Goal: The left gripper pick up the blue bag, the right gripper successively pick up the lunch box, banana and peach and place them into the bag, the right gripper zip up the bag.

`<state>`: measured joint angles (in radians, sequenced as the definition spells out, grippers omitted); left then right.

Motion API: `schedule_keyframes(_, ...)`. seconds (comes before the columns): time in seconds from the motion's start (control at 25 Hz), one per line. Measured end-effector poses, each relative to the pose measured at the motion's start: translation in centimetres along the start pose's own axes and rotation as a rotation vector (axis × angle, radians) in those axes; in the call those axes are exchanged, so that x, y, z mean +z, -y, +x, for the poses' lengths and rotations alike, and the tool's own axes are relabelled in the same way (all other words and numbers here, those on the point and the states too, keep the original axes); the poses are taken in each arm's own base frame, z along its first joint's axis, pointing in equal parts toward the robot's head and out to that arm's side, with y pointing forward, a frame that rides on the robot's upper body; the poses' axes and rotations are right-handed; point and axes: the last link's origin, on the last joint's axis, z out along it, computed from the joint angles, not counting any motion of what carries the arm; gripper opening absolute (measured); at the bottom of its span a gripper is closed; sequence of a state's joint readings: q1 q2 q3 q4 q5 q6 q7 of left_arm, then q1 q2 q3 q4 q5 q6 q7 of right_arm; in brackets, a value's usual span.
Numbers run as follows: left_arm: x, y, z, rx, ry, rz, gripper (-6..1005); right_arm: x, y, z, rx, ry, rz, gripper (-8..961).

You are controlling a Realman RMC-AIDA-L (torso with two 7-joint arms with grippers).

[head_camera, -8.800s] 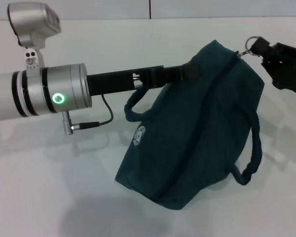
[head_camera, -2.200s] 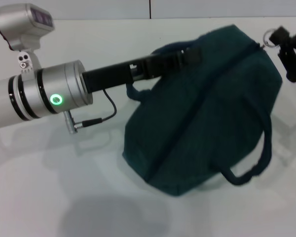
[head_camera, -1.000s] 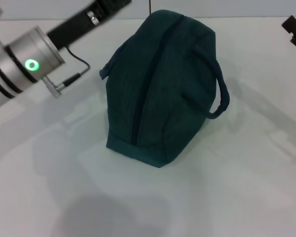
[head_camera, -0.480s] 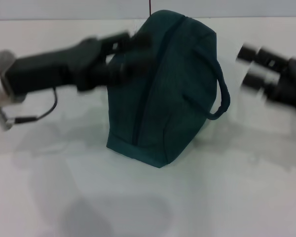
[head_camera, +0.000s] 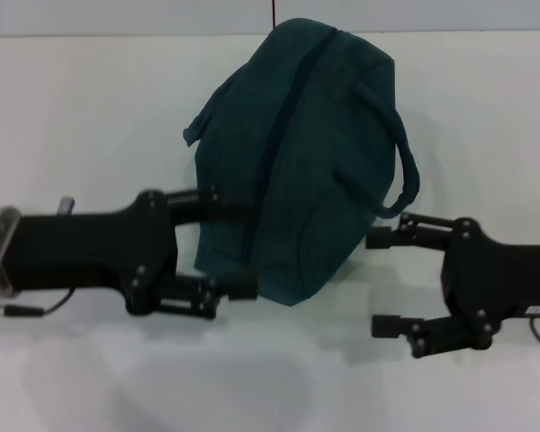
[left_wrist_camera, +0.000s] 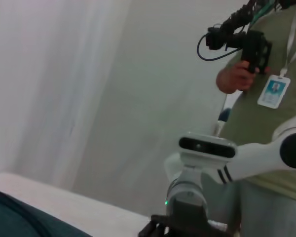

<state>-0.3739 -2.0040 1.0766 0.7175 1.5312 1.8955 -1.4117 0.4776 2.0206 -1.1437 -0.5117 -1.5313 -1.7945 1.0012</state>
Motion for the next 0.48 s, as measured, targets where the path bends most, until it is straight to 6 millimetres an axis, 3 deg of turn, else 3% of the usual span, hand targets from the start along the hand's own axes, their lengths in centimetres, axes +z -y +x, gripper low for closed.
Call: schedule_keyframes(0.48, -1.4, -1.6, -2.4, 0.048, -0.027, 0.004, 893, 0.7, -0.2, 0.8, 0.001, -0.022, -0.009, 868)
